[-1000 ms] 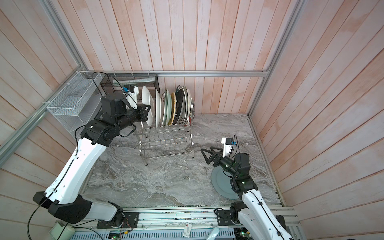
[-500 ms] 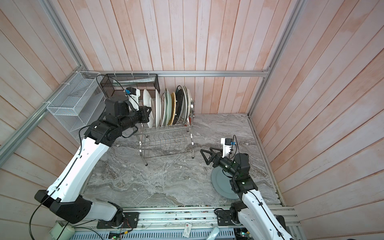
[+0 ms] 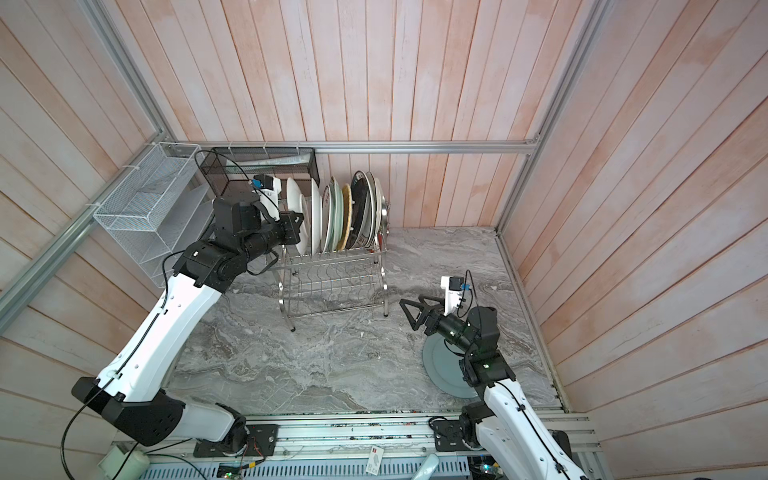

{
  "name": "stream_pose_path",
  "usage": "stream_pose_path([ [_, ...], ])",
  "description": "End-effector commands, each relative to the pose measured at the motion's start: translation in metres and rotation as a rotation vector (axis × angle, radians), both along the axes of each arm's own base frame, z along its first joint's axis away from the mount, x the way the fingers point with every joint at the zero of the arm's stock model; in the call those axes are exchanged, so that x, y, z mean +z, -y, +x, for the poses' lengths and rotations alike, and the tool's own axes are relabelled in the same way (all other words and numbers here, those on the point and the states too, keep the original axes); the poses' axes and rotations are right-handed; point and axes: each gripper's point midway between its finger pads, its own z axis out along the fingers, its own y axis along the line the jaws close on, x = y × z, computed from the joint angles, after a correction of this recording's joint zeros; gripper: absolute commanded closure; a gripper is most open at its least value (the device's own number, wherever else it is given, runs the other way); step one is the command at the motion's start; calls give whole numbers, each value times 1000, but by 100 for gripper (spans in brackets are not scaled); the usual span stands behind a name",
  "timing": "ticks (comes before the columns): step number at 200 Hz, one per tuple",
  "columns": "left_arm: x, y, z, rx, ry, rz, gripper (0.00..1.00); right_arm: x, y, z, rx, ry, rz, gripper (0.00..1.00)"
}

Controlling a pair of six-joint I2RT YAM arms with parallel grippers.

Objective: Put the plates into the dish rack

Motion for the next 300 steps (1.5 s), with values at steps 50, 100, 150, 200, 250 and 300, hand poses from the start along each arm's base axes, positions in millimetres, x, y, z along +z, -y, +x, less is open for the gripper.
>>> stream_pose_path([
  [50,-24,2,17,32,-39,60,100,2,-2,-4,11,-4,5,2],
  [100,-30,14,11,21,-37,145,99,2,-2,-5,14,-1,3,2],
  [150,-29,15,5,31,-32,165,96,3,-2,-6,14,1,1,2],
  [200,-29,17,1,36,-28,189,86,4,-1,-7,14,4,2,2],
  [250,-20,12,-5,45,-11,179,83,7,-1,-8,13,6,2,2],
  [300,-8,11,-12,35,4,150,76,8,-1,-9,13,5,5,2],
])
